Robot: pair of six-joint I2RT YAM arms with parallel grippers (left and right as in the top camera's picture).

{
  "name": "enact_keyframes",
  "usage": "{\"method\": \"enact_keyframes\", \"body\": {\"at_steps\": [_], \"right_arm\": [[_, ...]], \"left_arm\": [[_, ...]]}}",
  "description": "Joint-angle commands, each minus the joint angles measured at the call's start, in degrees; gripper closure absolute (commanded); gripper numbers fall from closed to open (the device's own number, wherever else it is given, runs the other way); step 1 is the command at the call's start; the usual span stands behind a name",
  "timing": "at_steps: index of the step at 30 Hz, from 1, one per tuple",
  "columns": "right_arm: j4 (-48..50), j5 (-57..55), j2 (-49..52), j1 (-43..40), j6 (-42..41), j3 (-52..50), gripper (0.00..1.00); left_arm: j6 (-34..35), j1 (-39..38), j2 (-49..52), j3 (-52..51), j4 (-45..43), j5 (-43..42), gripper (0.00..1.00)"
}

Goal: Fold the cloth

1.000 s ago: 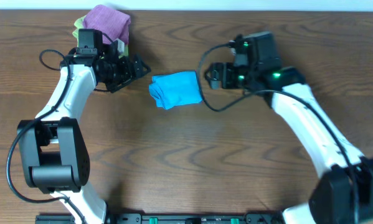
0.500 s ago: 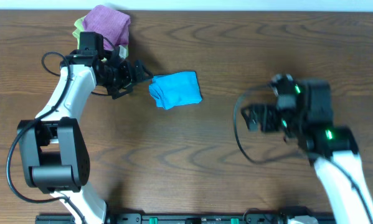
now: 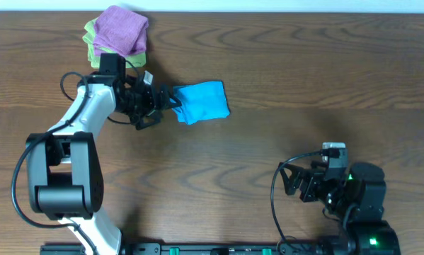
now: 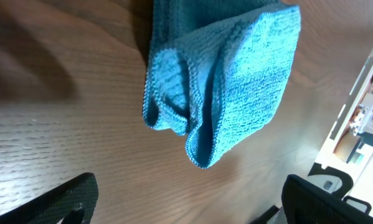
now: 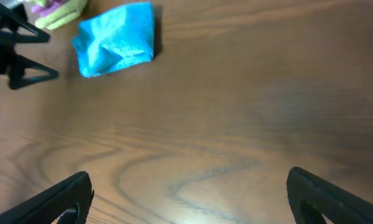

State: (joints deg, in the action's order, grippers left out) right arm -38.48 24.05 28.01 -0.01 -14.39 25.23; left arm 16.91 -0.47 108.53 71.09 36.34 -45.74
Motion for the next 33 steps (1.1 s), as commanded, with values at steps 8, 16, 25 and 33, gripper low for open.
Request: {"method": "enact_keyframes", "body": {"at_steps": [8, 16, 25, 33], "right_arm": [[-0.3, 1.0, -0.6, -0.4, -1.0, -0.4, 0.01], [-0.3, 1.0, -0.6, -0.4, -1.0, -0.4, 0.01], [-0.3, 1.0, -0.6, -0.4, -1.0, -0.4, 0.01], [-0.3, 1.0, -0.6, -0.4, -1.0, -0.4, 0.01]], "left_arm": [[8.8, -2.2, -1.0, -8.6, -13.9, -1.9, 0.05], [14.1, -4.2, -1.0, -10.3, -22.1, 1.4, 0.05], [16.6, -5.6, 0.2, -10.3, -24.7, 3.1, 0.05], [16.7, -5.6, 1.4, -10.3, -26.0, 4.2, 0.05]]}}
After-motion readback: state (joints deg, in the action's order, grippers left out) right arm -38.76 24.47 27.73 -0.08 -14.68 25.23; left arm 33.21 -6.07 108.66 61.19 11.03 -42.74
